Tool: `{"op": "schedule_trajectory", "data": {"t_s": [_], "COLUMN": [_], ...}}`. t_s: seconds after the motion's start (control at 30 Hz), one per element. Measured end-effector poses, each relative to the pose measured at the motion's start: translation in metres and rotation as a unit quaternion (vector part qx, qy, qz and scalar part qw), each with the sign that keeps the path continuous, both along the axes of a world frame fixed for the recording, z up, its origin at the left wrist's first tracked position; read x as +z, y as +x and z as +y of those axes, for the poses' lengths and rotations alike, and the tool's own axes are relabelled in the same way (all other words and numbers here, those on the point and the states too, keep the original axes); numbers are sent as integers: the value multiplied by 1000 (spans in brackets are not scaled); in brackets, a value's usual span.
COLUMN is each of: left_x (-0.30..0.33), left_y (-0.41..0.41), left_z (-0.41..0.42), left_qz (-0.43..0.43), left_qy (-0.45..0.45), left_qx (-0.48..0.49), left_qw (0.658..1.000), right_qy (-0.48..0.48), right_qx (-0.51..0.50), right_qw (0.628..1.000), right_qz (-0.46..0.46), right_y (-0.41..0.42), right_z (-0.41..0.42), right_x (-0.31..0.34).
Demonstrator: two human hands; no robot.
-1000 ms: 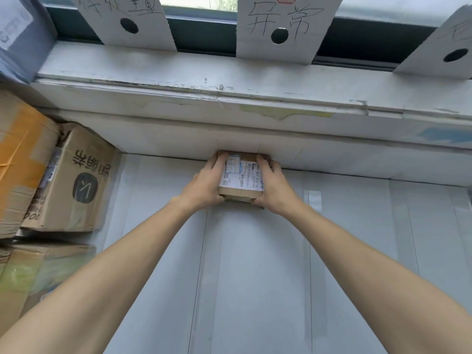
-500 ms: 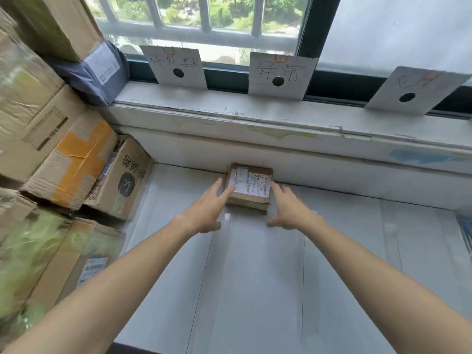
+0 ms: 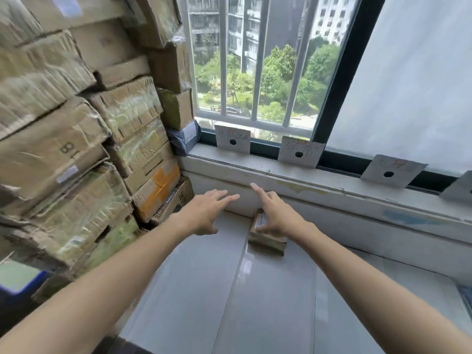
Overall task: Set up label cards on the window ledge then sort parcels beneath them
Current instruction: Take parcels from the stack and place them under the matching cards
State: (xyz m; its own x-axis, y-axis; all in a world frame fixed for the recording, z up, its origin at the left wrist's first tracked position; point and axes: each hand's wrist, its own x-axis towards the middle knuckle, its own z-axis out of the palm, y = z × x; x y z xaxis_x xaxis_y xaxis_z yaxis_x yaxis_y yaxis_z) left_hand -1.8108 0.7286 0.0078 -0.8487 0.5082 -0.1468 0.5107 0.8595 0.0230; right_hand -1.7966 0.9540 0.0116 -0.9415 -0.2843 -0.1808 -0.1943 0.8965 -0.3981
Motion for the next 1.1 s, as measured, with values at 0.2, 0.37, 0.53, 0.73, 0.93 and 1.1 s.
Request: {"op": "schedule_trajectory", "data": {"t_s": [0.2, 0.37, 0.53, 0.73, 0.93, 1.1], "left_x": [71, 158, 238, 314, 353, 377], "left_y": [74, 138, 181, 212, 212, 191], "left_z": [-73, -151, -231, -288, -319, -317], "left_qz": [107, 233, 310, 362, 358, 359], "left_qy": [147, 151, 124, 85, 109, 74], "left_qx": [-1, 1, 42, 106, 177, 214], "left_qw": [983, 961, 942, 922, 910, 906], "right_qy": [-23, -65, -88, -70, -43, -17], "right_qx": [26, 57, 105, 153, 168, 170], "right_qw": [997, 986, 967, 943, 931, 928], "right_qz": [69, 144, 216, 287, 320, 330], "right_y": [51, 91, 122, 140, 136, 116], "right_z": [-87, -166, -228, -279, -299, -299], "right_x": [65, 146, 230, 295, 324, 336]}}
